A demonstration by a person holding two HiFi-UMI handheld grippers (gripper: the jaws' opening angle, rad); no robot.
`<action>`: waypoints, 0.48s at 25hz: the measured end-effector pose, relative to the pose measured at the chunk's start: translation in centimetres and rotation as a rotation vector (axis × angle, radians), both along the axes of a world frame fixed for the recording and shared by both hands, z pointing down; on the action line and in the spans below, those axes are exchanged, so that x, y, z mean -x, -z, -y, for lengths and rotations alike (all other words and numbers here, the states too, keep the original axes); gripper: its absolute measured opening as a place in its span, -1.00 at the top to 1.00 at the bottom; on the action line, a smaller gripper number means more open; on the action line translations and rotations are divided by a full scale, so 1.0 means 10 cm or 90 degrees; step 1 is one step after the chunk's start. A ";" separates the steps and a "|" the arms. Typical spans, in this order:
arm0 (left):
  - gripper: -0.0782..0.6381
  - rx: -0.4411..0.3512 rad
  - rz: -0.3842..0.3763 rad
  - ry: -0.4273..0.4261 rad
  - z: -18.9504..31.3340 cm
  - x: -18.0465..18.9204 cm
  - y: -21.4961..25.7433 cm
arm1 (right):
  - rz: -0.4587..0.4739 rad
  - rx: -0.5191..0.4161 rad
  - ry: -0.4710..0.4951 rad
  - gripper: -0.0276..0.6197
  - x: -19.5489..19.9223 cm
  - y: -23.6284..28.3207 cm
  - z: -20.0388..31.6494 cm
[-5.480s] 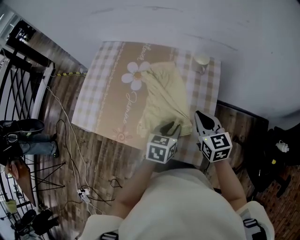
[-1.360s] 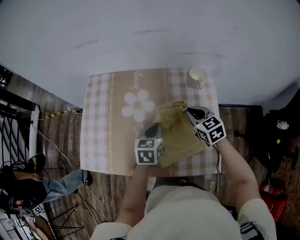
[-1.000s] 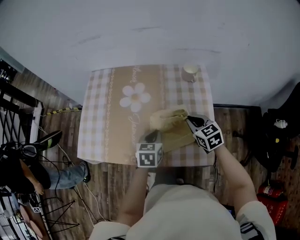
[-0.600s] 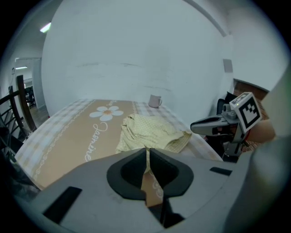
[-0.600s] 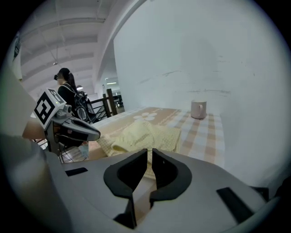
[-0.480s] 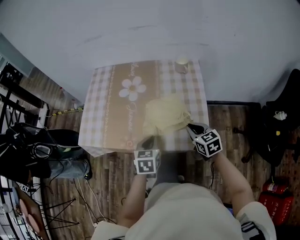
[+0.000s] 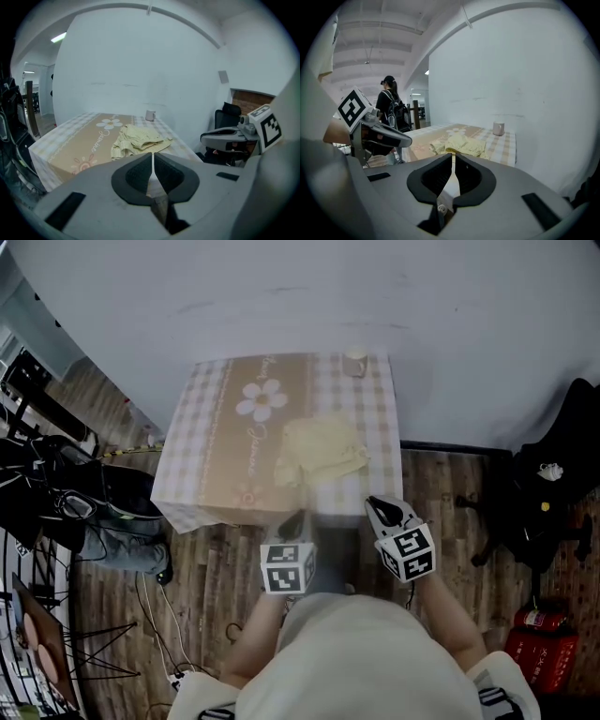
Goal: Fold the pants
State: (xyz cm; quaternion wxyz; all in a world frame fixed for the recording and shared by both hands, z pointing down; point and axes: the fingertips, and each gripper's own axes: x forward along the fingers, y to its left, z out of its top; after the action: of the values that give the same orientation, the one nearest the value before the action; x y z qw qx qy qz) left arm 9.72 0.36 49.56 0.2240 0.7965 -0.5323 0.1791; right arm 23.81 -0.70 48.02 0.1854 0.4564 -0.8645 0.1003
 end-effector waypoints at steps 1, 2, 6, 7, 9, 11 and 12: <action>0.74 -0.004 -0.006 -0.001 -0.06 -0.03 0.03 | 0.003 -0.005 -0.004 0.88 -0.01 0.03 -0.07; 0.74 -0.008 -0.010 -0.002 -0.11 -0.06 0.05 | 0.008 -0.009 -0.008 0.88 -0.03 0.06 -0.13; 0.74 -0.017 -0.024 -0.010 -0.27 -0.15 0.11 | 0.032 -0.015 -0.022 0.88 -0.07 0.15 -0.34; 0.74 -0.019 -0.028 -0.011 -0.32 -0.16 0.13 | 0.038 -0.015 -0.024 0.88 -0.08 0.17 -0.39; 0.74 -0.021 -0.032 -0.014 -0.39 -0.19 0.15 | 0.044 -0.017 -0.026 0.88 -0.09 0.18 -0.47; 0.74 -0.023 -0.031 -0.015 -0.44 -0.21 0.17 | 0.048 -0.018 -0.025 0.88 -0.10 0.19 -0.52; 0.74 -0.025 -0.030 -0.016 -0.46 -0.21 0.18 | 0.050 -0.018 -0.024 0.88 -0.10 0.19 -0.54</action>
State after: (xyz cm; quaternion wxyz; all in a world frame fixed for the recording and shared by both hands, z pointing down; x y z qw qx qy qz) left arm 11.86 5.00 47.77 0.2183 0.8115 -0.5201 0.1530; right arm 24.78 4.65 46.13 0.1433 0.4708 -0.8636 0.1092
